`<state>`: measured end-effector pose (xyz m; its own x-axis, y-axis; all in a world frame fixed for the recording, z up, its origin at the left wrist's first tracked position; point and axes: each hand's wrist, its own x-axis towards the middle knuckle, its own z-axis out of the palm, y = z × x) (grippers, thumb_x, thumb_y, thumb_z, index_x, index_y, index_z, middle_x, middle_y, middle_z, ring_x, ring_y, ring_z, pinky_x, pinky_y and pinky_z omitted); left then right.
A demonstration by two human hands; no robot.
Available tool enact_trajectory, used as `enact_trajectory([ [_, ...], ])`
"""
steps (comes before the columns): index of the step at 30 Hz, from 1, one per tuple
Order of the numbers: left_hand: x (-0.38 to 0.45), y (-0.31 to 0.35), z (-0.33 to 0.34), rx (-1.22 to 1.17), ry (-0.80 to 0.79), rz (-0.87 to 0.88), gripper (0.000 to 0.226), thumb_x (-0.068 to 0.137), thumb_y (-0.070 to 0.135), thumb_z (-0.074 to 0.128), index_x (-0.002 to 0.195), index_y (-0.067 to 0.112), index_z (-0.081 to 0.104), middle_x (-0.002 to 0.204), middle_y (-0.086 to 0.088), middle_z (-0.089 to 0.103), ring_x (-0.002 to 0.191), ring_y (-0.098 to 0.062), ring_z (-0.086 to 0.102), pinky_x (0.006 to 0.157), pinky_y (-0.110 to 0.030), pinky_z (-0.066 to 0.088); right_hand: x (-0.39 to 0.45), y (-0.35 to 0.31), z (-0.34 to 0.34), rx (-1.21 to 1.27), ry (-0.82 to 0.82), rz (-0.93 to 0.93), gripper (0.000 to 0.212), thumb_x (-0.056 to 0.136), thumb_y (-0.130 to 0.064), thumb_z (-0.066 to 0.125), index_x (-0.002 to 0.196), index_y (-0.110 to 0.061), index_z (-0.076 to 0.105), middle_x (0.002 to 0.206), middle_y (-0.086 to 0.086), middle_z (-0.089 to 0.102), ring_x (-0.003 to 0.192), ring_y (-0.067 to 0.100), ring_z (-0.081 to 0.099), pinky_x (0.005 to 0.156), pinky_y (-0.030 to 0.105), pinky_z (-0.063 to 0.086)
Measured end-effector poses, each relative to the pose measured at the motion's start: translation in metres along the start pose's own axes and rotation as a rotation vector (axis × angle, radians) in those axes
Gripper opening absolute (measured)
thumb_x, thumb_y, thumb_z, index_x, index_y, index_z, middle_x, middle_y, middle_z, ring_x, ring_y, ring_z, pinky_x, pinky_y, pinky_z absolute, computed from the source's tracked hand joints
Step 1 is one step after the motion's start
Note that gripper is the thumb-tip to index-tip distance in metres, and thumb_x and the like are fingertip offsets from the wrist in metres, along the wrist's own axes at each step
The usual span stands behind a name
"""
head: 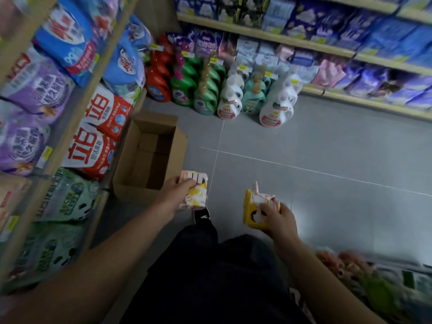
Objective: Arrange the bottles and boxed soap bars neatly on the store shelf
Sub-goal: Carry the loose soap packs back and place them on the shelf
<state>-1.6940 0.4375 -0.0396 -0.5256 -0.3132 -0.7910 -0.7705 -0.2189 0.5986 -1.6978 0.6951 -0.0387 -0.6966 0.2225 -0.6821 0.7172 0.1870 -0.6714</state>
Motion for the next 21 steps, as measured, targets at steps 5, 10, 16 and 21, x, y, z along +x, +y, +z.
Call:
enact_trajectory([
  [5, 0.048, 0.072, 0.018, 0.028, -0.017, 0.043, 0.019, 0.082, 0.024, 0.069, 0.099, 0.018, 0.063, 0.094, -0.009, 0.073, 0.075, -0.024, 0.074, 0.063, -0.046, 0.061, 0.057, -0.068, 0.021, 0.029, -0.04, 0.016, 0.023, 0.087, -0.016, 0.066, 0.11, -0.011, 0.065, 0.1, 0.016, 0.071, 0.094, 0.034, 0.07, 0.086, 0.054, 0.057],
  [10, 0.091, 0.104, 0.027, -0.055, 0.082, -0.011, 0.026, 0.081, 0.029, 0.069, 0.105, 0.018, 0.064, 0.099, -0.008, 0.072, 0.084, -0.027, 0.072, 0.079, -0.052, 0.059, 0.122, -0.136, 0.054, -0.062, -0.162, -0.007, 0.023, 0.087, -0.017, 0.066, 0.108, -0.008, 0.065, 0.102, 0.019, 0.069, 0.096, 0.037, 0.068, 0.087, 0.055, 0.056],
  [16, 0.116, 0.12, 0.025, -0.284, 0.31, -0.108, 0.037, 0.086, 0.026, 0.067, 0.119, 0.01, 0.06, 0.102, -0.004, 0.067, 0.088, -0.021, 0.068, 0.061, -0.028, 0.055, 0.202, -0.214, 0.108, -0.352, -0.385, -0.122, 0.02, 0.087, -0.022, 0.065, 0.1, -0.006, 0.065, 0.094, 0.016, 0.068, 0.08, 0.027, 0.064, 0.07, 0.042, 0.053],
  [21, 0.115, 0.127, 0.01, -0.532, 0.497, -0.135, 0.035, 0.086, 0.029, 0.066, 0.118, 0.017, 0.061, 0.11, -0.007, 0.066, 0.099, -0.027, 0.066, 0.083, -0.045, 0.058, 0.23, -0.269, 0.176, -0.622, -0.603, -0.226, 0.013, 0.082, -0.026, 0.068, 0.088, -0.015, 0.065, 0.088, 0.012, 0.068, 0.084, 0.032, 0.066, 0.076, 0.05, 0.055],
])
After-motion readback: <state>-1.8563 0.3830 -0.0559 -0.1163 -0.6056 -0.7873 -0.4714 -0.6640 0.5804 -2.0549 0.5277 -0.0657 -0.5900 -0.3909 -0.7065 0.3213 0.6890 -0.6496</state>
